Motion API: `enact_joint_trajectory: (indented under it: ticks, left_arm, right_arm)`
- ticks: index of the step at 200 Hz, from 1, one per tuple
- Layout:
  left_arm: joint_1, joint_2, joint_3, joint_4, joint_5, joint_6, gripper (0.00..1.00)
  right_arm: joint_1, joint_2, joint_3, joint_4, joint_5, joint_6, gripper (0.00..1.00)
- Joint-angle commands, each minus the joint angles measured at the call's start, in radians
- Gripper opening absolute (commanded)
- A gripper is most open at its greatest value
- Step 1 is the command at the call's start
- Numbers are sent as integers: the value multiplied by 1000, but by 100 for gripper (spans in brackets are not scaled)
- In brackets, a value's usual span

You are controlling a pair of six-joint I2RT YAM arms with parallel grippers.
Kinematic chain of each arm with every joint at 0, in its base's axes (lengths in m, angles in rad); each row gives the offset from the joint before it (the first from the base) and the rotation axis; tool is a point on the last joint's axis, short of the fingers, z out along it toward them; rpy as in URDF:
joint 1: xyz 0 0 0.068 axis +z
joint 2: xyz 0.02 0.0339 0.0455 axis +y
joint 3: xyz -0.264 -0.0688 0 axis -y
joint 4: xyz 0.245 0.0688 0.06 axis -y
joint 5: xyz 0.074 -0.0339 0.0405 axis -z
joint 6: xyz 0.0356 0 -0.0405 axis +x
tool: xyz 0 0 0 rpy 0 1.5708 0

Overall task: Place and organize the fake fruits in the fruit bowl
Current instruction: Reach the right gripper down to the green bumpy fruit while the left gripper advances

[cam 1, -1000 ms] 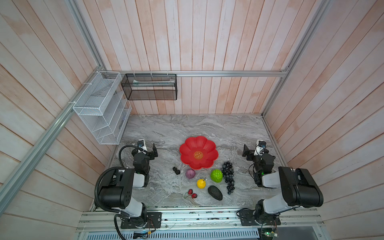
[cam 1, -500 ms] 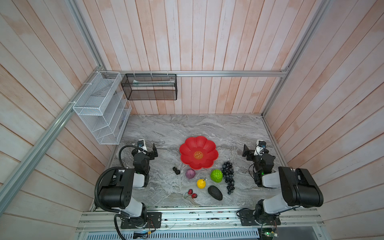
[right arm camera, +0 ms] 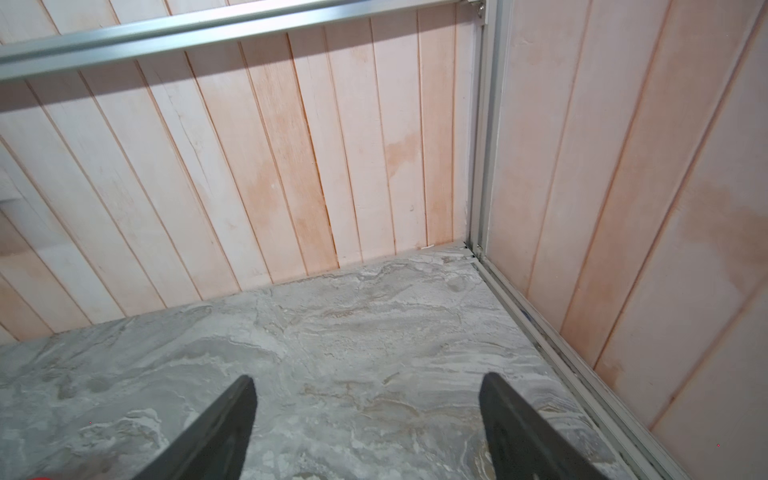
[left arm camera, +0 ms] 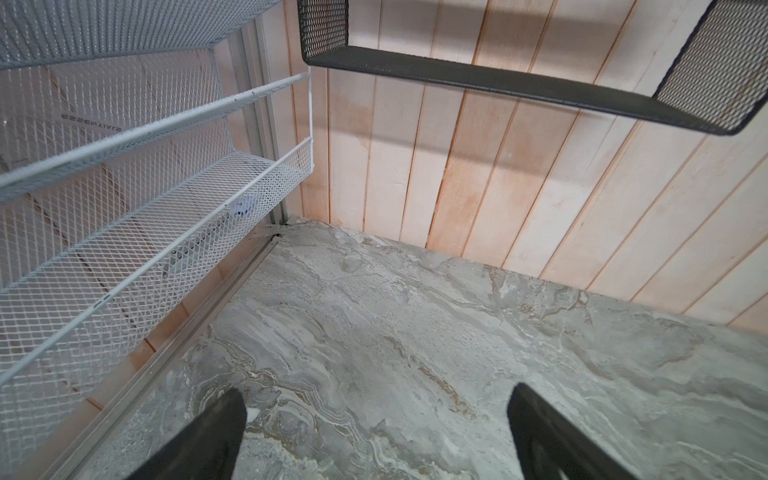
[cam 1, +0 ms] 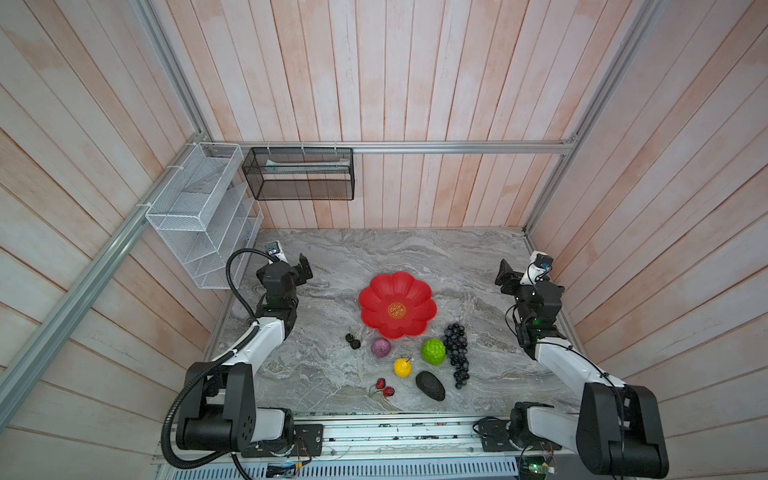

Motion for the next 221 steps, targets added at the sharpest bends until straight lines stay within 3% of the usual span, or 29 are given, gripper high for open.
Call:
enact_joint_trajectory:
  ticks: [1, 30, 57, 83, 110, 145, 221]
  left_arm:
    - [-99, -34, 55, -330, -103, -86, 100]
    - [-210, -97, 91, -455, -99, -163, 100]
    - [-268, -122, 84, -478, -68, -214, 100]
    - [-285, -100, 92, -478, -44, -239, 100]
    - [-285, -84, 93, -449, -28, -253, 100]
    - [-285, -109, 85, -453, -45, -258, 100]
    - [-262, -163, 48, -449, -81, -261, 100]
  right_arm:
    - [80, -24, 86, -383, -62, 82, 81]
    - [256, -95, 168, -740, -94, 83, 80]
    - [442, -205, 193, -1005, -46, 153, 80]
    - [645, -221, 208, -1137, -8, 277, 80]
    - [794, -98, 217, -1152, -3, 317, 82]
    - [830, 16, 242, -1152, -13, 261, 87]
    - [830, 175, 243, -1077, -22, 166, 87]
